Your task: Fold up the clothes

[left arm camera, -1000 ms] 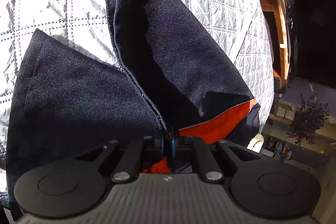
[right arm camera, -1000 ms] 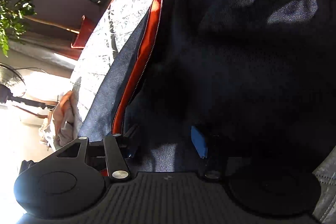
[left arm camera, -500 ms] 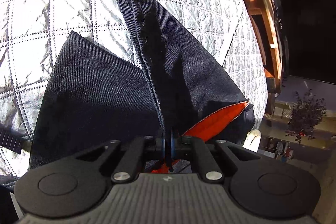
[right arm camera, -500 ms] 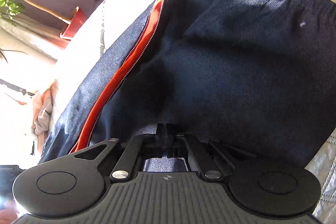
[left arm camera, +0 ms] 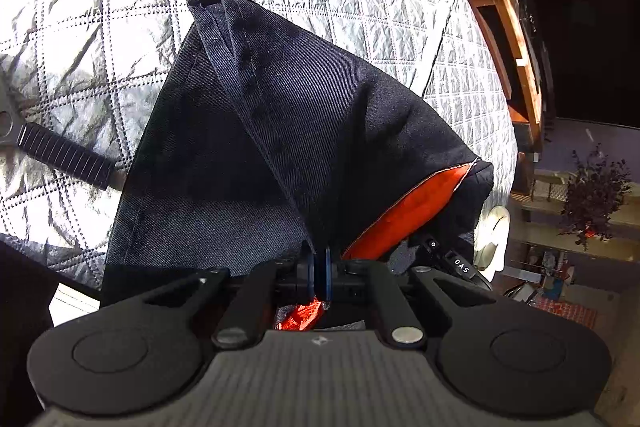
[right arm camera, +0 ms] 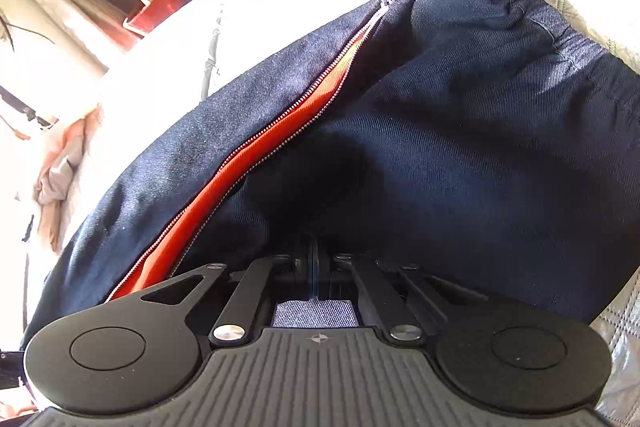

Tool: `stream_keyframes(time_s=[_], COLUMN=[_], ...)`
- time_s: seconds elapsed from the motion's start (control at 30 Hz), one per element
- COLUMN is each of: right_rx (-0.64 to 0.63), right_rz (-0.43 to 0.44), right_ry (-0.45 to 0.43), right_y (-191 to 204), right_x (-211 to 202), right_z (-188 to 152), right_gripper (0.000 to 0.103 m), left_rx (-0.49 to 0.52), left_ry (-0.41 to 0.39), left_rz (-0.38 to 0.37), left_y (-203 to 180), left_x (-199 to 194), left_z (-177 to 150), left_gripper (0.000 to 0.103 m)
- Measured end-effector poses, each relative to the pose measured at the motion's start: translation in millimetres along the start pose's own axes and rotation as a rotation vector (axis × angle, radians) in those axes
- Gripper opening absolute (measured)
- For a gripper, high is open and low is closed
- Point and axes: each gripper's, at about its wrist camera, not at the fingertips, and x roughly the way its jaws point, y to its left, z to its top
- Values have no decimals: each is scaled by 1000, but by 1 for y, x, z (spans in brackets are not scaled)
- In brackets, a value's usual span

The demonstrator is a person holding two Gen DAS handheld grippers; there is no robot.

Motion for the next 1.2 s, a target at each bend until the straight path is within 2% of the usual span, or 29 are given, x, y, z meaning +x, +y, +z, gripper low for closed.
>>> stream_keyframes(time_s=[0.13,0.23,0.3,0.33,0.37,0.43,0.6,0.63,0.7,0.73,0.93,0.97,1.03,1.1,1.13,1.2], right_rx=[-27,37,229,320,370,471,632,652,663,648,594,580,544,521,510,499], right_rz=[12,48,164,228,261,326,409,395,325,263,132,110,54,0,-27,-59], right_ry=[20,28,16,-16,-56,-135,-238,-242,-218,-192,-155,-158,-173,-143,-128,-131], right_y=[0,-6,-27,-40,-49,-66,-96,-104,-103,-100,-93,-91,-86,-96,-101,-102], right_x=[0,0,-6,-10,-15,-24,-34,-26,-19,-3,18,19,25,26,26,32], right_z=[8,14,16,16,17,20,53,51,72,91,154,161,171,163,159,158], right_gripper=[0,1,30,56,73,74,74,74,74,72,67,63,61,54,46,38], left_rx=[38,55,53,52,50,44,21,16,11,10,-3,-5,-10,-17,-24,-38], left_ry=[-20,-25,-22,-23,-24,-24,-24,-27,-32,-33,-29,-30,-33,-36,-39,-44], left_rz=[68,96,96,94,91,83,45,36,23,19,19,19,17,13,10,6], left_y=[3,6,12,14,16,20,23,23,23,23,25,26,26,27,28,31], left_x=[2,7,7,6,5,4,1,0,-2,-2,0,0,0,0,0,-1], left_z=[-5,-9,-10,-10,-9,-6,-3,-3,-3,-3,-2,-2,-1,0,1,2], left_gripper=[4,4,4,4,4,4,4,4,4,4,4,4,4,4,4,4])
